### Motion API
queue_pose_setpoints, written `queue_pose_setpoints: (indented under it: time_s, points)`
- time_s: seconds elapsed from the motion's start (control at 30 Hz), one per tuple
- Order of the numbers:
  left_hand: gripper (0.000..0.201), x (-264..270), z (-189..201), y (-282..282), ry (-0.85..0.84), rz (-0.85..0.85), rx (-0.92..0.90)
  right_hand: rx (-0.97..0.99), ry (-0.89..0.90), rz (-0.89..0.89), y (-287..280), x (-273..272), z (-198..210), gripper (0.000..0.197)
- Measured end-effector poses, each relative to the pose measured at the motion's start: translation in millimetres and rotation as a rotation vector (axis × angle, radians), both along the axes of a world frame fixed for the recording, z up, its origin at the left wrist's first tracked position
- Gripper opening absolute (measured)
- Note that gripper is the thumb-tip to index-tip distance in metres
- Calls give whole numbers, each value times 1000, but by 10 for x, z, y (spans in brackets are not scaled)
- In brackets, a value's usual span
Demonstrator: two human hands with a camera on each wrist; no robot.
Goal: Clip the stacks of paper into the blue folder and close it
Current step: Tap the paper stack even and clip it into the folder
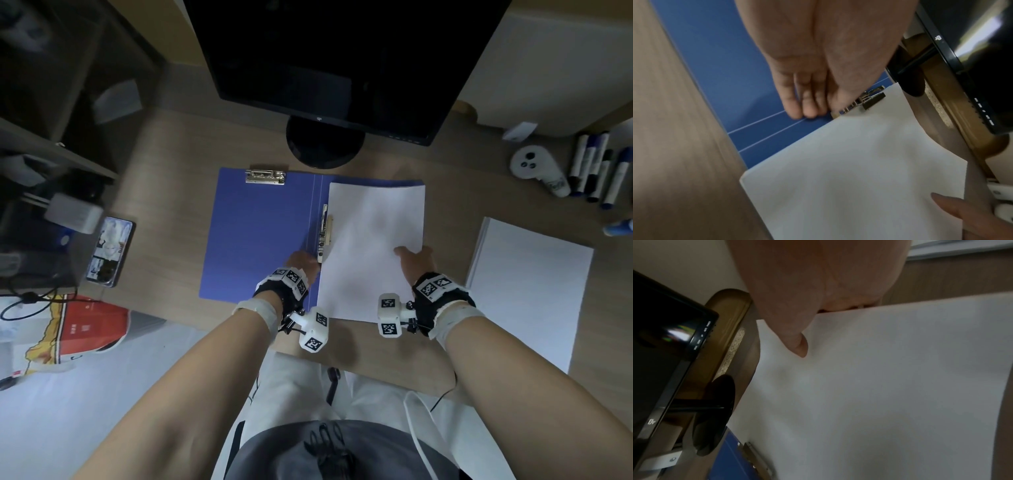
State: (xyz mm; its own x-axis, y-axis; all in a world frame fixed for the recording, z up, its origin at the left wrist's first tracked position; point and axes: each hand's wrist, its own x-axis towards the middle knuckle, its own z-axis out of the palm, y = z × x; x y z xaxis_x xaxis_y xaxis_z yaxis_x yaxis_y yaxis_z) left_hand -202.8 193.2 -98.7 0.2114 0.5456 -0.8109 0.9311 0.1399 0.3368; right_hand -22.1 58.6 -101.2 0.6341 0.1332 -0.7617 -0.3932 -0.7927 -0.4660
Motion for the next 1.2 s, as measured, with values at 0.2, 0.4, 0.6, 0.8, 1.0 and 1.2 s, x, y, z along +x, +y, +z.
queue_pose_setpoints:
  time_s: [0.2,0.4,0.6,0.8,1.0,1.2]
  points:
    - [52,-15,38,190,105,-188,304,-80,-112,86,-4,42,92,47]
    - [67,-3,90,307,89,-295,161,-141,-252,71,-45,103,135,25]
    - [77,-71,79,329,104,-396,127,-151,-223,-36,-40,96,130,19]
    - [78,8,106,287,178,-471,156,-168,-153,-55,-15,150,174,35]
    - [80,175,92,258,320,-522,192,-183,-48,196,-48,237,113,30]
    - [84,199,43,228,341,-503,196,-105,-51,186,-34,240,28,26]
